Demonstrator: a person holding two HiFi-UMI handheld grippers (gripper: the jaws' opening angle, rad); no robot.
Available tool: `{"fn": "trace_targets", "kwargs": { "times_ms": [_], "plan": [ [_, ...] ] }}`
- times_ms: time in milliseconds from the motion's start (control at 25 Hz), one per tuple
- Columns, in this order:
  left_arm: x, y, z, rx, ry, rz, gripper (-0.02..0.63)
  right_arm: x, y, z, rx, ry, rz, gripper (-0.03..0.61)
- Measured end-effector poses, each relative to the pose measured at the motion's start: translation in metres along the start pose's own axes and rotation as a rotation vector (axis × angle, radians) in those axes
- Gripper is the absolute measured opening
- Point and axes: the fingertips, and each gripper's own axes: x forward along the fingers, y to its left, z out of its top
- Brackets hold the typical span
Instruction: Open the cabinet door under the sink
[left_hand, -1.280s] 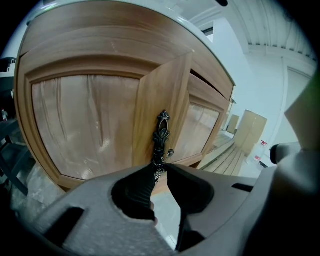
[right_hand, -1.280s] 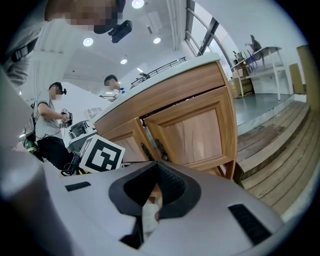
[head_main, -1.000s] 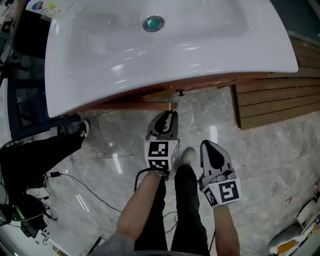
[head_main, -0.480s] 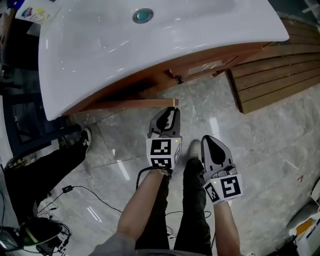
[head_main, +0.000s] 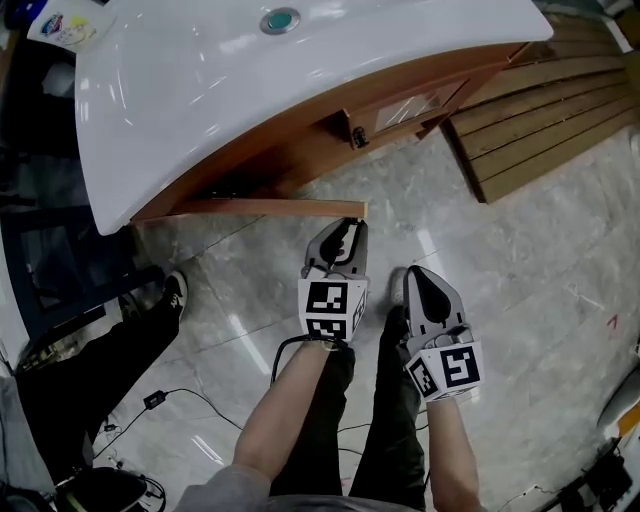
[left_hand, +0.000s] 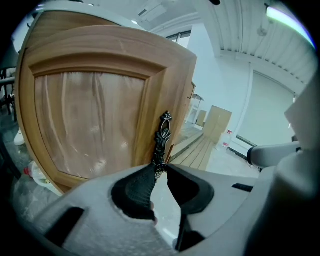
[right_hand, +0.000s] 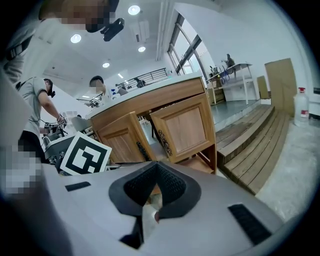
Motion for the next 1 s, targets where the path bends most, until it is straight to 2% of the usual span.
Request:
{"fn": "trace_targets", "kwargs": {
  "times_ms": [240, 520, 1000],
  "plan": [
    [-0.021, -0.009, -0.014, 0.048, 0.012, -0.059, 0.083, -0.009, 0.011, -0.020, 0.003, 0.002, -0.032, 0.009],
    [-0.052, -0.011, -0.039, 0.075, 0.035, -0.116, 0.084, -0.011, 0.036, -0.039, -0.009, 0.007, -0.018, 0.009],
    [-0.116, 0.004, -0.081, 0.043, 0.063, -0.082, 0.081, -0.035, 0.076, -0.071, 0.007, 0.026, -0.010, 0.009]
  ]
}}
